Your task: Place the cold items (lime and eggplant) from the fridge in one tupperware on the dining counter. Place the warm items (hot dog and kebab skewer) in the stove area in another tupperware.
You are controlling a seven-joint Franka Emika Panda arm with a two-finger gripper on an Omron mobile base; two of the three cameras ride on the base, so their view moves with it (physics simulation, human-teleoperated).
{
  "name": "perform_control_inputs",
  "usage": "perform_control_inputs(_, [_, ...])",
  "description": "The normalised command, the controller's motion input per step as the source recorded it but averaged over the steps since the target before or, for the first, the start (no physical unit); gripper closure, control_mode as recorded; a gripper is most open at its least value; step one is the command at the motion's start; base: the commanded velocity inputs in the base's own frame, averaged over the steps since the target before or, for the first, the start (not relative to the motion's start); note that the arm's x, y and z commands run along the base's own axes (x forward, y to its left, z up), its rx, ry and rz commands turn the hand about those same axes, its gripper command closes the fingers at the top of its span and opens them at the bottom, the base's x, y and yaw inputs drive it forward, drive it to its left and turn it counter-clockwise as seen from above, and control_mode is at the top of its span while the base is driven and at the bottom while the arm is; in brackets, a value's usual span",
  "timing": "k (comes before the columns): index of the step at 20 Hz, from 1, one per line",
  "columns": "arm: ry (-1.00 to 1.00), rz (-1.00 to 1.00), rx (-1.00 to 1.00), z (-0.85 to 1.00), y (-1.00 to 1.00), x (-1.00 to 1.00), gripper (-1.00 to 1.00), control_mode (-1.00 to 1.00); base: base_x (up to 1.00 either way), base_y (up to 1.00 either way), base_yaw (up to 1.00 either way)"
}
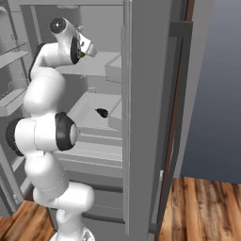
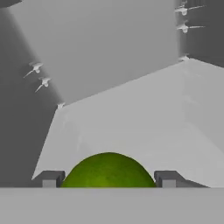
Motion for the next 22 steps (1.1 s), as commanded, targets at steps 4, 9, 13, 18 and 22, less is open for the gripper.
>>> perform_control_inputs(4, [-0.02, -0.16, 0.30, 0.18, -0.28, -1.00, 1.00, -1.00, 0.00, 0.00, 0.00])
perform_control_inputs(9, [0.13, -0.24, 0.20, 0.26, -0.27, -1.00, 1.00, -1.00, 0.00, 0.00, 0.00])
perform_control_inputs(13, [0.23, -0.15, 0.05, 0.04, -0.26, -1.00, 1.00, -1.00, 0.00, 0.00, 0.00])
perform_control_inputs(18, [0.07, -0.01, 0.00, -0.77, -0.28, -1.00, 1.00, -1.00, 0.00, 0.00, 0.00])
perform_control_inputs(22, [0.00, 0.00, 0.00, -1.00, -0.18, -1.00, 1.00, -1.00, 0.00, 0.00, 0.00])
